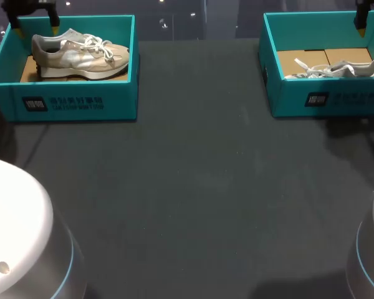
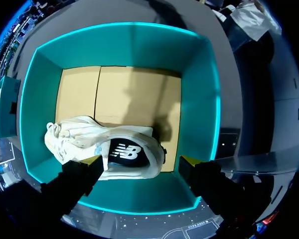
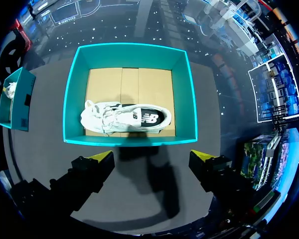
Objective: Take the shoe out of the shoebox, open the shoe tongue, remove and reinsert the insole, then place the shoe into the shoebox
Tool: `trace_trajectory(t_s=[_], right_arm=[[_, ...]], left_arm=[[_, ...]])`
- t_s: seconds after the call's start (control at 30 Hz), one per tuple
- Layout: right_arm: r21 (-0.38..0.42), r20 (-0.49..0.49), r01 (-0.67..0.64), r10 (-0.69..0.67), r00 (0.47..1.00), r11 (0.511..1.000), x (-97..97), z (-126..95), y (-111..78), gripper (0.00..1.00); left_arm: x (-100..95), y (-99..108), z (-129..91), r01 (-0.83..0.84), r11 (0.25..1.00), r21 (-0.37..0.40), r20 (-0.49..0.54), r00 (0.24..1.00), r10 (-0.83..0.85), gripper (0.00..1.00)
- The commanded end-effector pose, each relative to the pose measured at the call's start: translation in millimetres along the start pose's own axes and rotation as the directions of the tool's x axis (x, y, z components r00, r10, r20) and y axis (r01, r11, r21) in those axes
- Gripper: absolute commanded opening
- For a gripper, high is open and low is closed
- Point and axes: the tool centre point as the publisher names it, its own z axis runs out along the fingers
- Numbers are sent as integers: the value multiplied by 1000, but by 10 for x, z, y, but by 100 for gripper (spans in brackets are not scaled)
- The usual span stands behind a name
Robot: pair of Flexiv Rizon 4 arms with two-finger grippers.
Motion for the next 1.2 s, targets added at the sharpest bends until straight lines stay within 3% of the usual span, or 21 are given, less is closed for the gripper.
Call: trace_trajectory(t_s=[0.03, 0.33, 0.43, 1.2], right_arm=[[2, 0, 0, 0, 1000, 1000, -1, 0, 4, 100], [2, 0, 0, 0, 1000, 1000, -1, 0, 4, 100], [2, 0, 0, 0, 1000, 1000, -1, 0, 4, 100], [2, 0, 0, 0, 1000, 1000, -1, 0, 4, 100]], left_arm=[[67, 132, 96, -2, 1000, 16, -1, 1000, 2, 100], [69, 182, 288, 2, 1000, 29, -23, 1000, -1, 87], [70, 174, 331, -1, 999, 34, -24, 1000, 2, 75], [225, 134, 646, -31, 999, 37, -67, 997, 34, 69]])
